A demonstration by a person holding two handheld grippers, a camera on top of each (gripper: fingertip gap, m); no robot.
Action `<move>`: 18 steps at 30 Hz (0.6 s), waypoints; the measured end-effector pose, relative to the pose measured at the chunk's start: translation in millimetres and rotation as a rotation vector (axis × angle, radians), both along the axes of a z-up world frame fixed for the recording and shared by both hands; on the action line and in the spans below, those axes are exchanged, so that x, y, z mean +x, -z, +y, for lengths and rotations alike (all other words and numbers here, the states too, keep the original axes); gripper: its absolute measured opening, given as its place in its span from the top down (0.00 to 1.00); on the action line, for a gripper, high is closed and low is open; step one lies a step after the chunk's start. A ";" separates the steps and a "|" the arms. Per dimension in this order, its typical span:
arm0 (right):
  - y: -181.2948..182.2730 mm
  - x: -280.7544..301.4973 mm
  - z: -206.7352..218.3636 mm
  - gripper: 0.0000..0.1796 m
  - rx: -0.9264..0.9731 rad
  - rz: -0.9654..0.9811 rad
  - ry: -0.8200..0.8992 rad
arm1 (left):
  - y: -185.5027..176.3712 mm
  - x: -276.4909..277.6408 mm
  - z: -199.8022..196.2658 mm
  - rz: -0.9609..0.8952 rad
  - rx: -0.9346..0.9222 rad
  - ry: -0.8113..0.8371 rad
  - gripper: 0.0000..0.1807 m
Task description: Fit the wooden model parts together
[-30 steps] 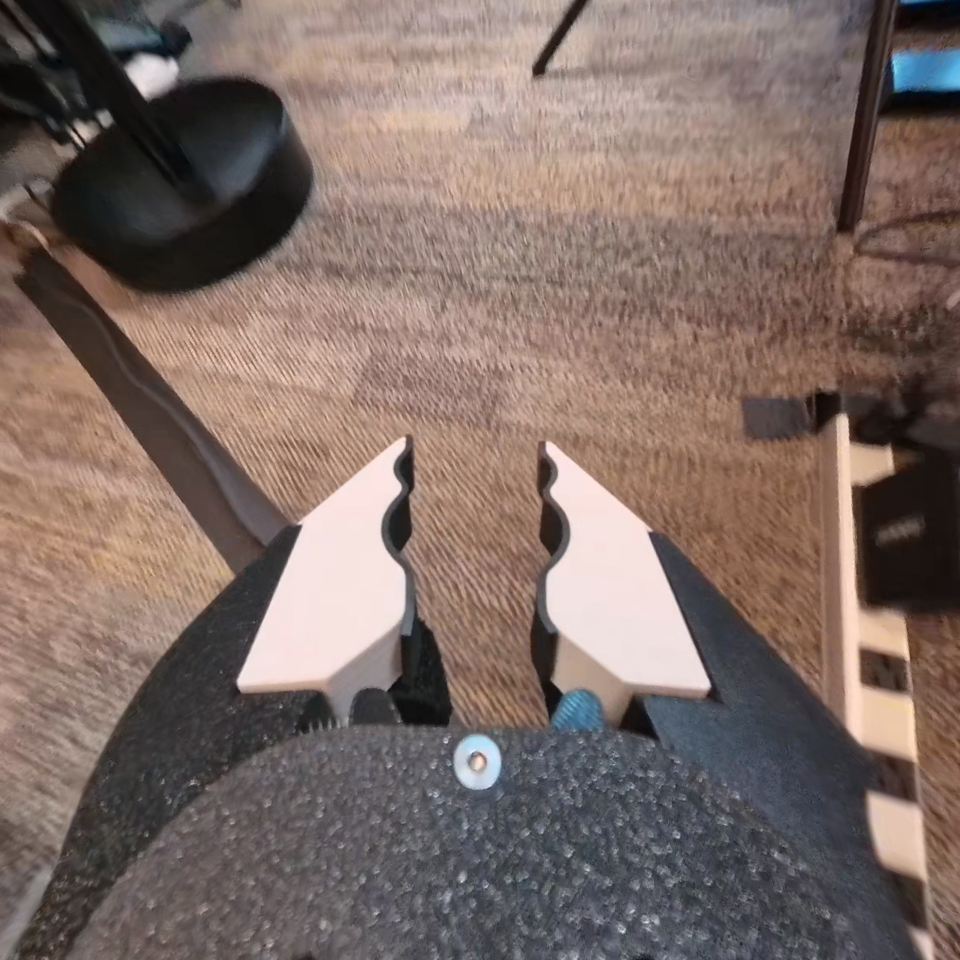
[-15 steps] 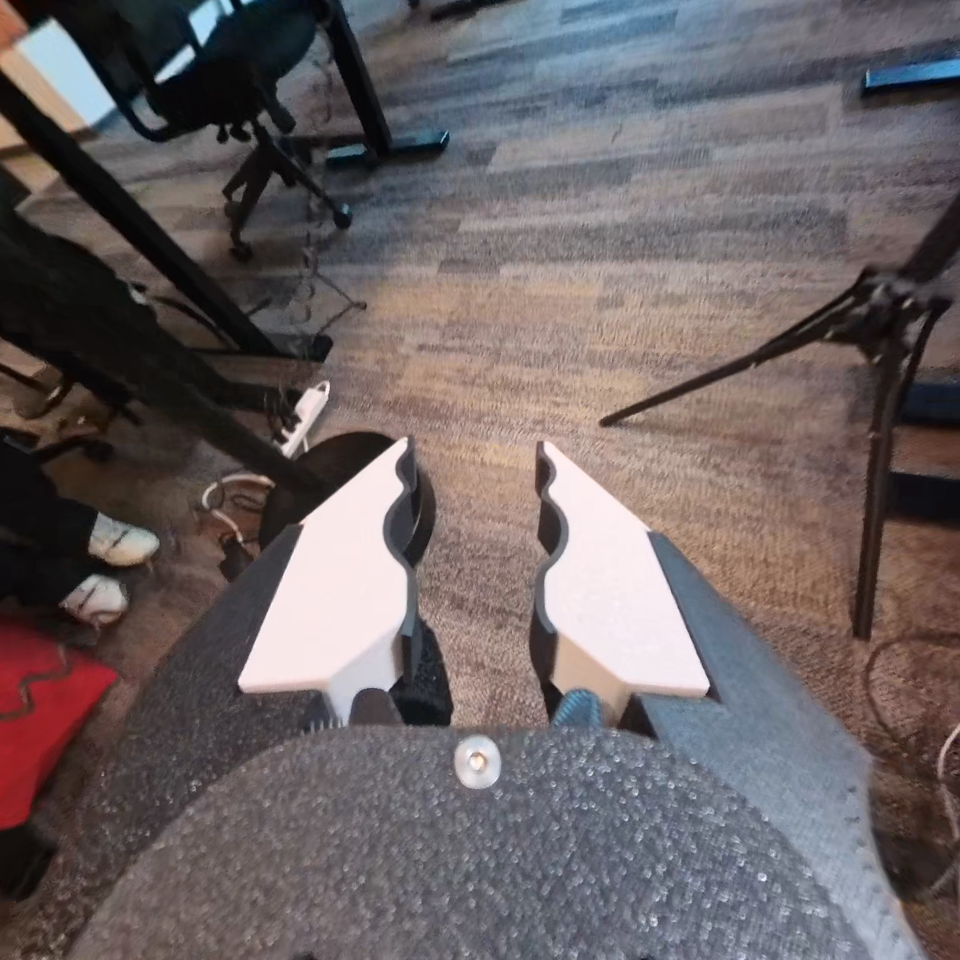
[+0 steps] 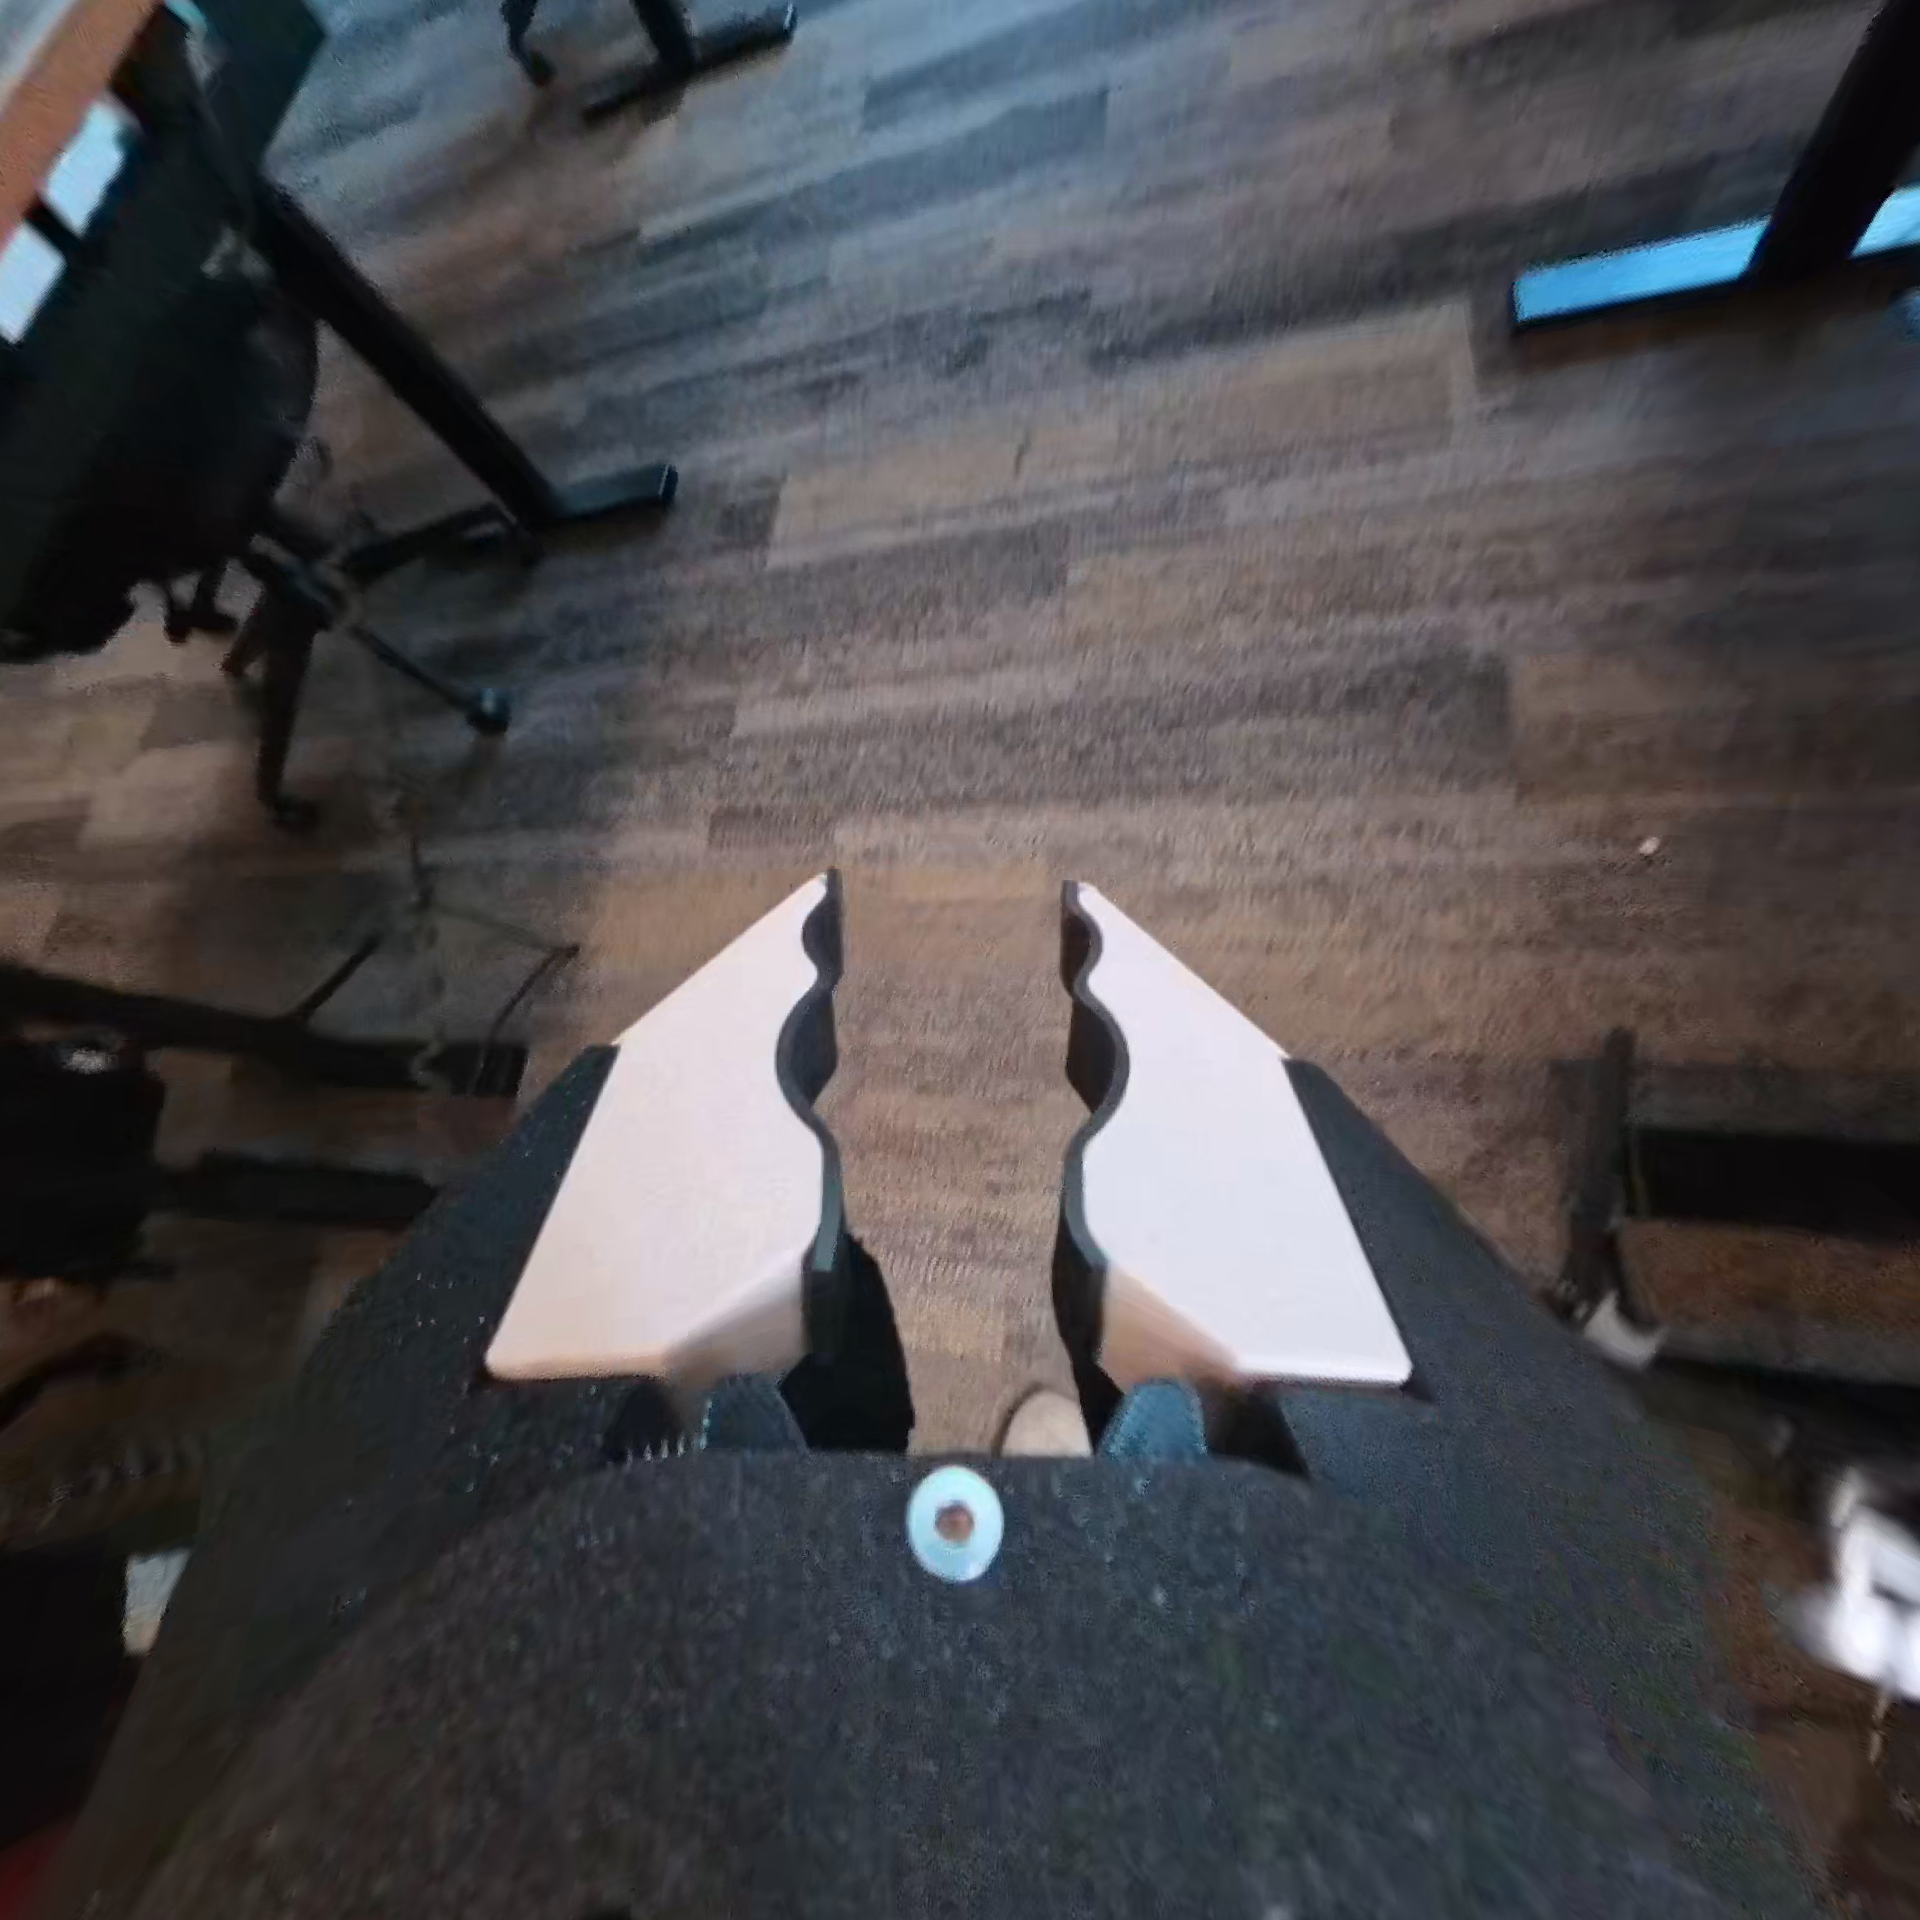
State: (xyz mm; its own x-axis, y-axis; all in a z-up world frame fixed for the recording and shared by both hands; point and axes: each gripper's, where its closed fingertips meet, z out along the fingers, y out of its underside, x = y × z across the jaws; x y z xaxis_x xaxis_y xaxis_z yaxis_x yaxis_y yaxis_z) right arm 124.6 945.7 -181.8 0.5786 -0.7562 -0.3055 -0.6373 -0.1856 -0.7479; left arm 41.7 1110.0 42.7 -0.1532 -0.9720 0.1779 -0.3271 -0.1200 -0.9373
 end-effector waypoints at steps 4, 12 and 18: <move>-60.8 124.1 25.1 0.78 -0.030 -0.049 0.075 | -39.9 116.7 49.1 -0.003 0.035 0.106 0.67; -49.0 289.7 15.2 0.78 -0.179 -0.188 0.221 | 27.0 377.1 2.4 0.040 0.134 0.797 0.67; -35.7 328.9 -0.8 0.81 -0.279 -0.149 0.755 | 65.5 445.7 -91.9 0.050 0.248 1.641 0.71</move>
